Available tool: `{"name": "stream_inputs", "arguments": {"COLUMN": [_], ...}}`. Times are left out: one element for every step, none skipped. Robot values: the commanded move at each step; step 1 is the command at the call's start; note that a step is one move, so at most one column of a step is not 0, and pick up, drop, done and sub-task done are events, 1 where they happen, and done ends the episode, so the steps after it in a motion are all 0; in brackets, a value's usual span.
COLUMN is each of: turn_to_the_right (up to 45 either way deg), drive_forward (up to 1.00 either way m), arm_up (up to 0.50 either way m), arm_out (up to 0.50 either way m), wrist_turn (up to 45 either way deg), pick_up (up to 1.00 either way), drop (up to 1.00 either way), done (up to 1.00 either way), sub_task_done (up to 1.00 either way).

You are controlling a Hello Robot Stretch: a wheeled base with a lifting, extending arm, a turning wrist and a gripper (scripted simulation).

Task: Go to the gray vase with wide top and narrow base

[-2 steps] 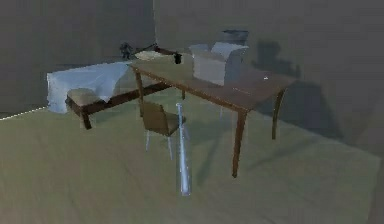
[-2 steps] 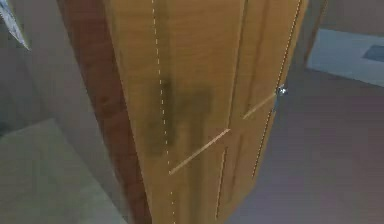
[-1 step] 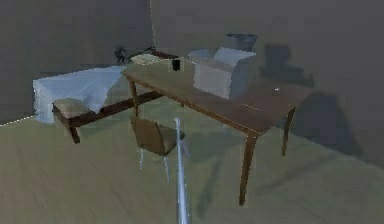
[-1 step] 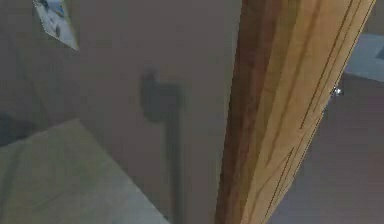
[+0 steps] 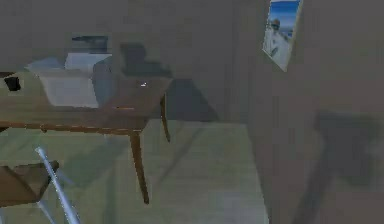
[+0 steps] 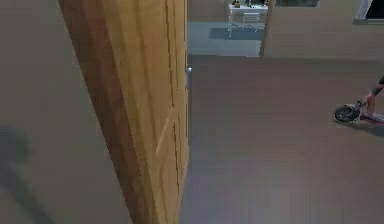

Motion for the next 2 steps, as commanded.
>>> {"name": "stream_inputs", "arguments": {"turn_to_the_right": [0.0,9.0], "drive_forward": [1.00,0.00], "arm_up": [0.00,0.00], "arm_out": [0.00,0.00], "wrist_turn": [0.0,0.0], "pick_up": [0.00,0.00], "drop": [0.00,0.00], "done": [0.00,0.00], "sub_task_done": [0.00,0.00]}}
